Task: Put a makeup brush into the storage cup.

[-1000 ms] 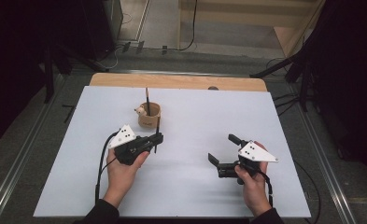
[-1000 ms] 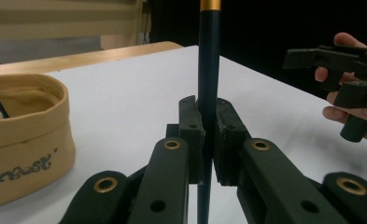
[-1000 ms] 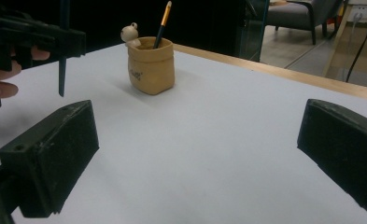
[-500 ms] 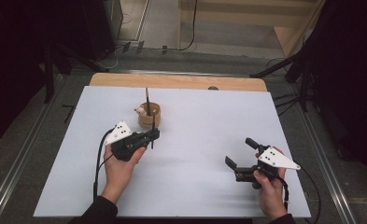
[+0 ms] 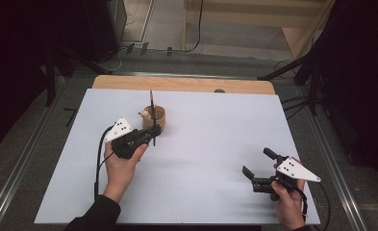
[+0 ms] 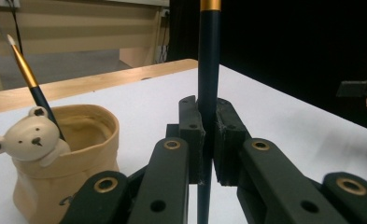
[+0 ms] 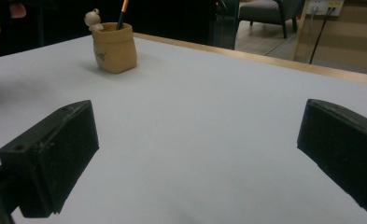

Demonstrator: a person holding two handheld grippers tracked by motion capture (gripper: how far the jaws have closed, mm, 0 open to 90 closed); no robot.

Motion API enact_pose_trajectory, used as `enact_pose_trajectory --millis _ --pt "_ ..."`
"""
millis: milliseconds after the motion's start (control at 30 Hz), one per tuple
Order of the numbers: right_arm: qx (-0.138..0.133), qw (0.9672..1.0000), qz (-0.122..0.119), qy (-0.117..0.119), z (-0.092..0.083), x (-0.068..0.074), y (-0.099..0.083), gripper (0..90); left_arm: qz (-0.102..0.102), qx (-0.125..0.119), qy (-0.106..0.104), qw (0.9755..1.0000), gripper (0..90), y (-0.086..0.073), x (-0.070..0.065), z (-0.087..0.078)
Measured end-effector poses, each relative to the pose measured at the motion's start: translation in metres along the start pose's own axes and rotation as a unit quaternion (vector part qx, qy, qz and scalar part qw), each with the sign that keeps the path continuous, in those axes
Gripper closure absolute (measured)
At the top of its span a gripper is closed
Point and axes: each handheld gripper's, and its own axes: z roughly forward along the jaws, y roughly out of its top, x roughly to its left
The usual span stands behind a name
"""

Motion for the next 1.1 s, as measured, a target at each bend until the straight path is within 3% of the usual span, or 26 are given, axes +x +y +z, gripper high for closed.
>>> enact_pose_trajectory --millis 800,1100 --pt "0.006 1.0 0.003 -0.003 -0.013 -0.007 -0.006 0.0 -0.002 -0.018 0.03 0.9994 83.7 0.019 0.018 0.008" --pt "0.006 1.0 0.005 -0.004 -0.013 -0.007 -0.006 0.0 -0.015 -0.023 0.039 0.9989 83.7 0.026 0.026 0.01"
